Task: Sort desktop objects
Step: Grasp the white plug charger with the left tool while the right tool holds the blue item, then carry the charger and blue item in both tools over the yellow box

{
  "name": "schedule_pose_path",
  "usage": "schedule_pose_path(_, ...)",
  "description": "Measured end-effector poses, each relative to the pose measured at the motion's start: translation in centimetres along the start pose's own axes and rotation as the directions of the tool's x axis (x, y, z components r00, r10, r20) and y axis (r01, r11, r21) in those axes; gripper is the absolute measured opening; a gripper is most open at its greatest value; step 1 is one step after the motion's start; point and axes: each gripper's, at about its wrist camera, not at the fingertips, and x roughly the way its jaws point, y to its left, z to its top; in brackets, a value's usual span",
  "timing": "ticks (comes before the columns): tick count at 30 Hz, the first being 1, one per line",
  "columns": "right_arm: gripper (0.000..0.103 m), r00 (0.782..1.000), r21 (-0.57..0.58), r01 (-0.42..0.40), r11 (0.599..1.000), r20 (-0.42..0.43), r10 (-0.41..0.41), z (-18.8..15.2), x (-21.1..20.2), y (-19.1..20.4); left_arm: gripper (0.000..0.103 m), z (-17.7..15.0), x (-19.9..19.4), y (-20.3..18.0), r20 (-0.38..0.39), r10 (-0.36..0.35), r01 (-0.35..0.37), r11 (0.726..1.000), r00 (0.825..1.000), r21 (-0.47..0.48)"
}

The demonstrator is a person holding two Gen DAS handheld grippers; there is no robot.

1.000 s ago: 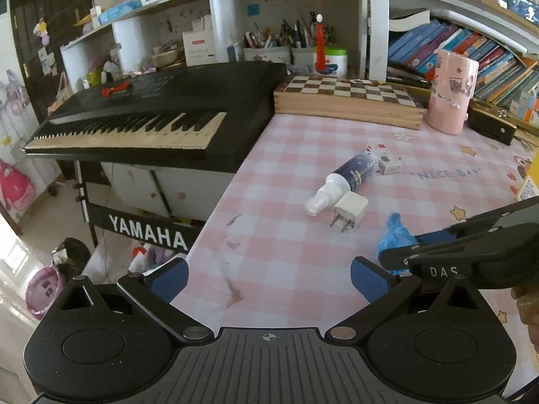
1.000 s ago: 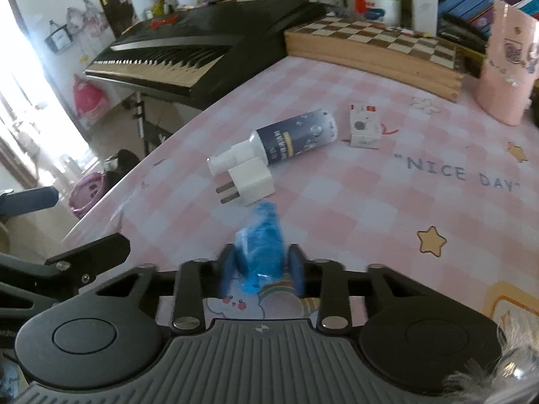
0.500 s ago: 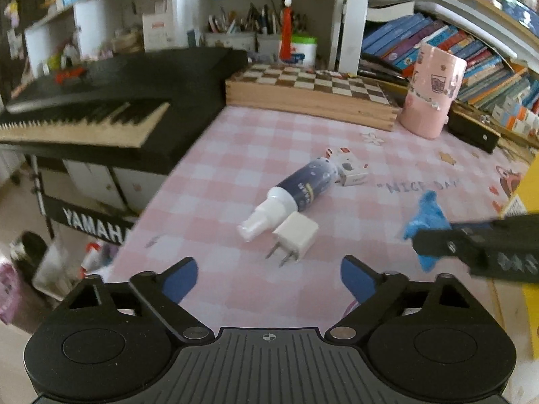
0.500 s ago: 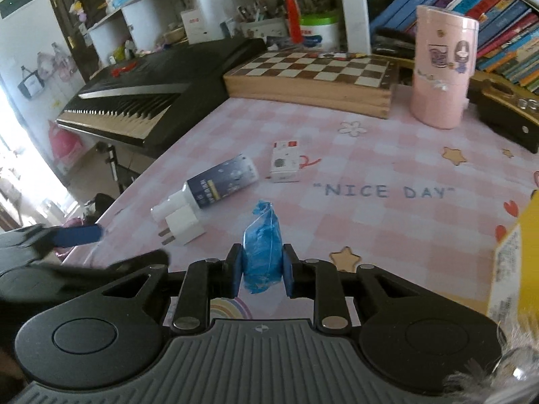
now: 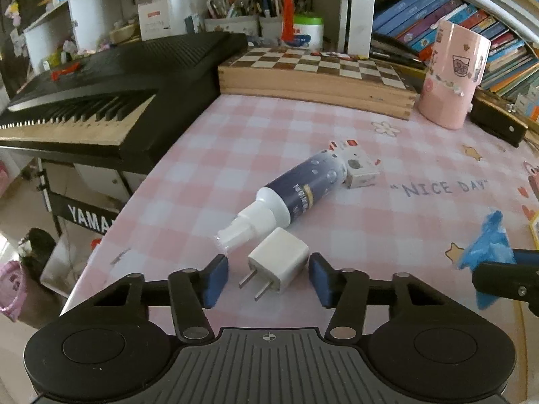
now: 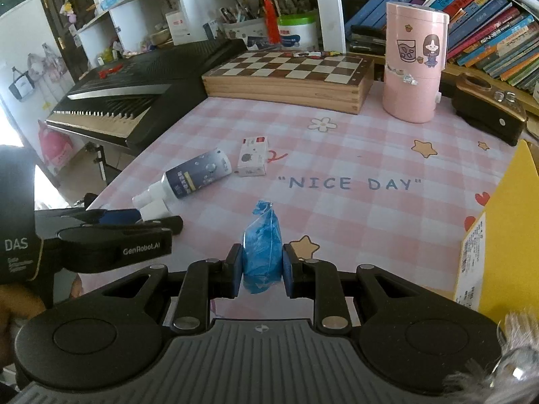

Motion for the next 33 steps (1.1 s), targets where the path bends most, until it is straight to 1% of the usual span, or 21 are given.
schedule_pose_path(1, 0.022, 1.000, -0.001, -0.002, 1.000, -0.001, 0.002, -0.1, 0.0, 0.0, 0.042, 0.0, -0.1, 0.0, 0.003, 0.000, 0.000, 1.000, 1.000, -0.002)
schedule_pose_path(2, 0.022, 1.000, 0.000, -0.002, 1.000, -0.002, 0.002, -0.1, 0.0, -0.1, 0.034, 0.0, -0.1, 0.0, 0.005, 0.001, -0.001, 1.000, 1.000, -0.003)
schedule_pose_path(7, 0.022, 1.000, 0.008, -0.006, 1.000, -0.001, 0.006, -0.2, -0.2, -0.2, 0.034, 0.0, -0.7, 0.2, -0.001, -0.042, 0.042, 0.999, 0.999, -0.019)
schedule_pose_path(14, 0.022, 1.000, 0.018, -0.001, 1.000, -0.011, 0.001, -0.6, -0.3, -0.1, 0.034, -0.7, -2.8, 0.1, 0.019, -0.106, 0.106, 0.994, 0.994, 0.009)
schedule_pose_path(18, 0.022, 1.000, 0.032, 0.014, 0.999, -0.001, -0.014, -1.0, -0.9, 0.2, 0.034, -1.0, -4.2, 0.2, 0.033, -0.149, 0.148, 0.989, 0.988, 0.028)
schedule_pose_path(22, 0.022, 0.999, 0.044, 0.035, 0.998, 0.021, -0.036, -1.6, -2.1, 0.7, 0.034, -1.2, -5.7, 0.0, 0.070, -0.159, 0.153, 0.985, 0.985, 0.085)
schedule_pose_path(26, 0.022, 0.998, 0.064, 0.054, 0.997, 0.031, -0.056, -2.3, -3.1, 1.3, 0.034, -1.5, -7.2, 0.1, 0.097, -0.177, 0.166, 0.980, 0.979, 0.110)
schedule_pose_path(33, 0.022, 0.995, 0.085, 0.084, 0.993, 0.037, -0.088, -3.6, -4.7, 2.8, 0.034, -2.6, -8.8, 0.9, 0.106, -0.199, 0.184, 0.973, 0.974, 0.136)
